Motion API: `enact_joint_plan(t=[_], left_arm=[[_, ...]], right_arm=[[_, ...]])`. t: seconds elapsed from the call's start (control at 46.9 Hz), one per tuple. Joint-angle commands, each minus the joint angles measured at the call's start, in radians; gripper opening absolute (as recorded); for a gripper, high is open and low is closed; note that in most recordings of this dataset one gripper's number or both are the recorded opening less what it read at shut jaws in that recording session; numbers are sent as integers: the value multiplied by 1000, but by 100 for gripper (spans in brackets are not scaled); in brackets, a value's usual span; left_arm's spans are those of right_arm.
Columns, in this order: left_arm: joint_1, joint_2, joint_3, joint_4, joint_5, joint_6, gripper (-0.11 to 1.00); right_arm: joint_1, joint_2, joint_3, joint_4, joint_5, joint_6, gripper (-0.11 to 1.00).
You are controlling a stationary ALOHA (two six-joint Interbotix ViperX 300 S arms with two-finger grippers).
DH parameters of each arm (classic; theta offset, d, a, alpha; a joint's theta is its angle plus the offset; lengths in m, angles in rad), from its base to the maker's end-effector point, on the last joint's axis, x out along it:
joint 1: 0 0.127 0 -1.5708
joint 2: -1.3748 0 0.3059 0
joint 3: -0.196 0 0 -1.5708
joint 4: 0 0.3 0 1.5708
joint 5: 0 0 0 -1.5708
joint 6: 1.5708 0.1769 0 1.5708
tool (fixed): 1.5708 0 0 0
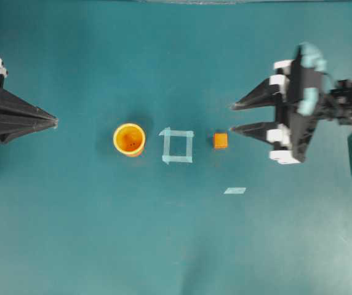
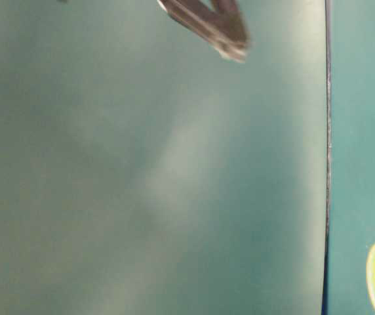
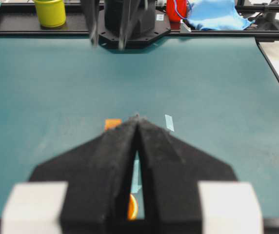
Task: Move the block backward with right arm.
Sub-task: 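Lower the right gripper around the orange cube and close it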
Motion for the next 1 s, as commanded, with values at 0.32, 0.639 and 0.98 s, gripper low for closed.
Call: enact_joint_plan(t=[0.32, 0.639, 0.98], left_arm=[[-9, 6, -31, 2, -5, -2, 0], [-8, 6, -31, 2, -5, 0, 0], [-9, 0, -31, 2, -5, 0, 0]], right_arm=[[-3, 256, -140, -41, 166, -6, 60], [14, 357, -130, -43, 160, -8, 60], [15, 433, -144, -43, 84, -6, 59]])
